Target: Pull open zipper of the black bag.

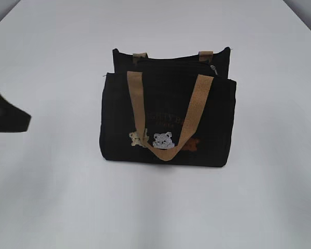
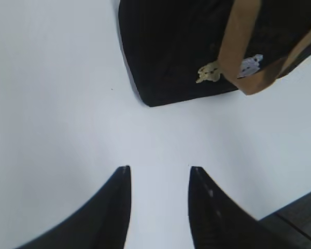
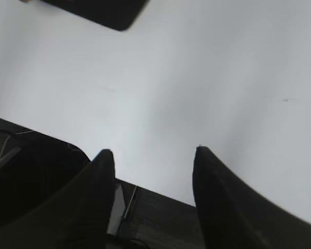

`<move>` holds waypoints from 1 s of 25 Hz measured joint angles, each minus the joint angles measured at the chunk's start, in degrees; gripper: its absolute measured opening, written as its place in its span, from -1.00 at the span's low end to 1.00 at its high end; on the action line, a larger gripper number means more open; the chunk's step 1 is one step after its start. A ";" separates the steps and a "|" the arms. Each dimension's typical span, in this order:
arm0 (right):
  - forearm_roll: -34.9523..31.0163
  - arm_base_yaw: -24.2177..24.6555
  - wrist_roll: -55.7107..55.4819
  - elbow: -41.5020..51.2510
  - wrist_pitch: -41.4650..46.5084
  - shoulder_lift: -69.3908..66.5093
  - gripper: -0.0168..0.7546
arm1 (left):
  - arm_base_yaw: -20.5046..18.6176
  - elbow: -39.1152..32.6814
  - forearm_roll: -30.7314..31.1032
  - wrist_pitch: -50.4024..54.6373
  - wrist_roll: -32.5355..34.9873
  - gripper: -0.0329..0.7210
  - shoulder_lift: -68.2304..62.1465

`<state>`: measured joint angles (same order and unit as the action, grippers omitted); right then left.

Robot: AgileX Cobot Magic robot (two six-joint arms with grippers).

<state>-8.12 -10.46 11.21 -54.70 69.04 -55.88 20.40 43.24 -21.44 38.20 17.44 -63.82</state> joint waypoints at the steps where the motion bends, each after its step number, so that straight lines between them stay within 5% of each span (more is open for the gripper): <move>1: 0.84 0.00 0.07 2.42 0.08 3.16 0.04 | 0.00 -0.92 0.71 1.36 -1.06 -0.17 3.77; 11: 1.93 0.00 2.02 23.53 0.81 36.19 0.04 | 0.00 -4.12 12.43 20.85 -10.49 -0.17 37.80; 19: 1.57 0.00 1.98 24.94 -1.64 48.69 0.03 | 0.00 -12.61 14.75 23.35 -10.96 -0.17 59.55; 25: 0.62 0.00 2.03 26.70 -5.21 54.18 0.03 | 0.00 -12.91 14.79 22.93 -10.96 -0.17 64.27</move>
<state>-7.50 -10.46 13.24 -28.00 63.83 -1.70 20.40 30.33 -6.64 61.13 6.48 0.45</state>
